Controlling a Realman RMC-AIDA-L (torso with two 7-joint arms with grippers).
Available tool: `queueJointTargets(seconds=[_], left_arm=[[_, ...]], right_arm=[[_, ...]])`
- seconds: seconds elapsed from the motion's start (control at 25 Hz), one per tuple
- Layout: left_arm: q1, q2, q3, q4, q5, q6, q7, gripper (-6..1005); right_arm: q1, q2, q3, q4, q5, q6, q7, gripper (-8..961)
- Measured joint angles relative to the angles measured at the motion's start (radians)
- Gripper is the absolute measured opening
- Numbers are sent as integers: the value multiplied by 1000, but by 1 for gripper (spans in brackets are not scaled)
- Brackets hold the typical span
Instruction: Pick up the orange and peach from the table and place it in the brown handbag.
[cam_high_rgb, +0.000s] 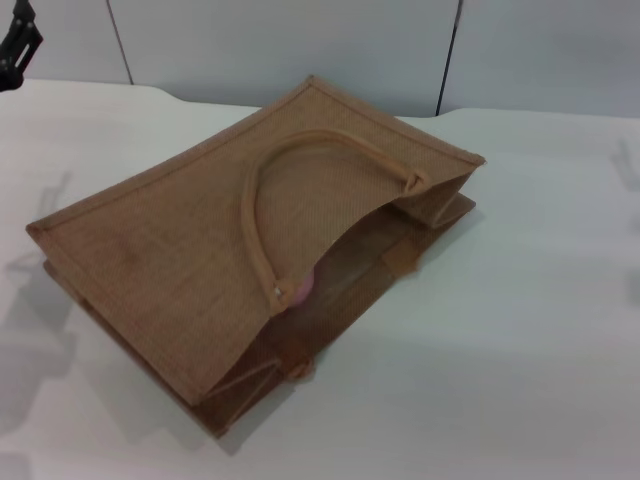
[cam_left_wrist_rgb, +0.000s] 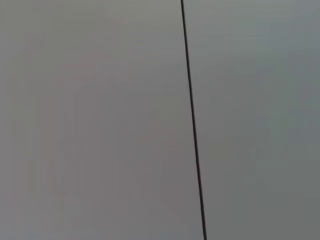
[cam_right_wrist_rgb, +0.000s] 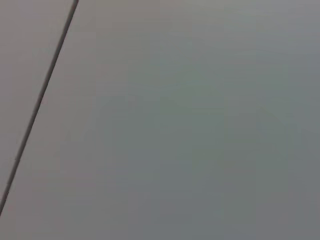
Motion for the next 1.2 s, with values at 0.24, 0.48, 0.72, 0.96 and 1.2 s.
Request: queueJointTargets(seconds=[0.24,0.48,0.72,0.96,1.2], left_arm=[[-34,2,-1,-79,-38,-1,47,863],[-57,6,-1,-110,-55,7,49,863],[-74,7,-1,-140,-55,17,49,863],[-80,8,-3,-149,-56,24,49,863],[-82,8,-3,-151,-56,30,49,863]], right_arm=[[41,0,-32,227,-253,-194,452,888],[87,2,-35,341,-280,-211,496,888],[92,2,-38,374,-282,-214,514,888],[101,1,-38,410,-285,-215,538,888],[123,3,-47,446,-286,-210,547,888]])
